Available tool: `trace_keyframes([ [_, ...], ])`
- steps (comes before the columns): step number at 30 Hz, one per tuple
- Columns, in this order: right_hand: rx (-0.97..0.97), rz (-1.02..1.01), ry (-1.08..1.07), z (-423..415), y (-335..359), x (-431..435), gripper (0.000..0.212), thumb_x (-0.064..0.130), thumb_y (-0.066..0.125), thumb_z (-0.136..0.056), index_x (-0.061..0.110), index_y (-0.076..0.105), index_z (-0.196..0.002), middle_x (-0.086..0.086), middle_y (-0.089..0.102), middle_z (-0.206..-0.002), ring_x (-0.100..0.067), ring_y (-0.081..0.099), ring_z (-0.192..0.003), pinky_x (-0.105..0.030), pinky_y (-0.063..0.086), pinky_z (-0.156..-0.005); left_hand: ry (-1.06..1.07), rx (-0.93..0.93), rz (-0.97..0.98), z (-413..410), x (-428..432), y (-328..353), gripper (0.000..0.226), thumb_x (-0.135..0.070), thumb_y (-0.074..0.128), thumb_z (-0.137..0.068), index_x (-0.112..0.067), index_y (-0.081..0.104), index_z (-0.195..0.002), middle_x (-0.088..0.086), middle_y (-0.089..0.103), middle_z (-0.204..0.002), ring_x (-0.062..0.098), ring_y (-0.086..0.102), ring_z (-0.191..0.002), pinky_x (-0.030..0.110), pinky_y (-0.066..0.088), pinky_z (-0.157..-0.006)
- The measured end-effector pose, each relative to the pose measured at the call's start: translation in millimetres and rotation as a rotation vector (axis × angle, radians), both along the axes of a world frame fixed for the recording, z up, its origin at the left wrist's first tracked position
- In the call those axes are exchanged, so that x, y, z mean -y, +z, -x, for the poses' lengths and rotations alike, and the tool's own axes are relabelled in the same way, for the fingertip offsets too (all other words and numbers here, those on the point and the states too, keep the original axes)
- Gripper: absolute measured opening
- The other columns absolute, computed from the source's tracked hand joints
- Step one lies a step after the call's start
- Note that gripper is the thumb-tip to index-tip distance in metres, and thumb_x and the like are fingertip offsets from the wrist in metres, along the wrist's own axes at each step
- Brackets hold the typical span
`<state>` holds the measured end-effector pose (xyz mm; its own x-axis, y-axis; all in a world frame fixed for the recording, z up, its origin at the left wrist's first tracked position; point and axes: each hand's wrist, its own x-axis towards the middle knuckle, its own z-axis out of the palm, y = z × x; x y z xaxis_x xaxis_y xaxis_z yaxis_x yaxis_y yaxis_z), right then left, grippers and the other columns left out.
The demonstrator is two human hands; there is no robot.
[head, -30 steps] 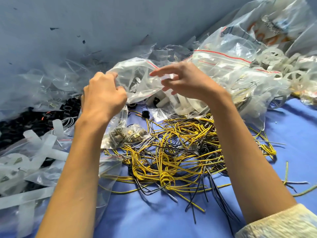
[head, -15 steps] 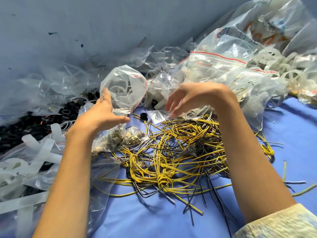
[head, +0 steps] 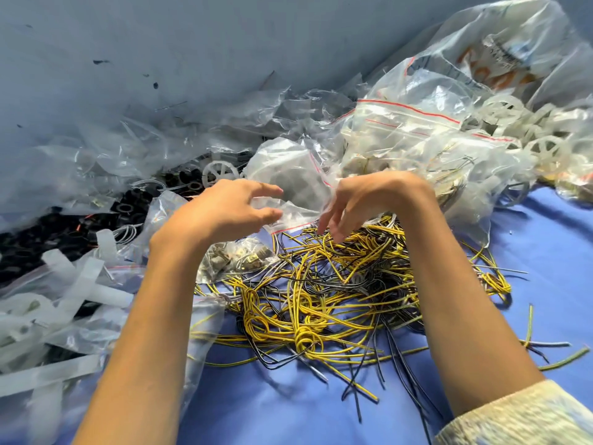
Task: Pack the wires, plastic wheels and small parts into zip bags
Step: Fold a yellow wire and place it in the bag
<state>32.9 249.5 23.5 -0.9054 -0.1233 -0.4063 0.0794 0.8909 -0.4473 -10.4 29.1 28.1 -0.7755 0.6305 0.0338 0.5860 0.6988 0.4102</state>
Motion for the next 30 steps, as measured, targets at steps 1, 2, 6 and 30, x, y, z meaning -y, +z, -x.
trace_keyframes([
  [1, 0.017, 0.001, 0.022, 0.1, -0.2, 3.2, 0.032, 0.017, 0.075, -0.078, 0.036, 0.070, -0.103, 0.013, 0.064, -0.075, -0.004, 0.059, -0.071, -0.008, 0.043, -0.059, -0.007, -0.001, -0.005, -1.1, 0.1, 1.6, 0.042, -0.043, 0.059, -0.090, -0.042, 0.052, -0.131, 0.002, 0.066, -0.118, 0.015, 0.061, -0.109, 0.025, 0.040, -0.093],
  [2, 0.026, -0.003, 0.046, 0.3, -0.7, 7.6, 0.032, 0.019, 0.076, -0.077, 0.039, 0.070, -0.101, 0.013, 0.062, -0.071, -0.004, 0.056, -0.066, -0.009, 0.042, -0.059, -0.009, -0.004, -0.008, -2.0, -0.3, 3.0, 0.043, -0.043, 0.059, -0.090, -0.041, 0.051, -0.132, 0.000, 0.068, -0.112, 0.014, 0.063, -0.106, 0.024, 0.040, -0.092],
  [6, 0.065, -0.118, 0.177, 6.4, -9.2, 39.2, 0.035, 0.028, 0.078, -0.075, 0.040, 0.070, -0.106, 0.026, 0.059, -0.058, 0.007, 0.054, -0.059, -0.009, 0.039, -0.054, -0.008, -0.004, -0.006, -2.9, -0.3, 6.1, 0.047, -0.041, 0.059, -0.090, -0.033, 0.048, -0.136, -0.007, 0.067, -0.101, 0.008, 0.069, -0.084, 0.022, 0.043, -0.086],
  [30, -0.620, 0.518, -0.095, -10.5, 15.3, 14.2, 0.004, -0.004, 0.068, -0.080, 0.000, 0.069, -0.081, -0.008, 0.068, -0.065, -0.009, 0.063, -0.050, -0.018, 0.050, -0.053, -0.100, 0.143, 0.091, -0.5, 0.5, 3.3, 0.076, -0.084, 0.033, -0.065, -0.023, 0.071, -0.089, -0.005, 0.073, -0.089, 0.007, 0.067, -0.088, 0.031, 0.050, -0.090],
])
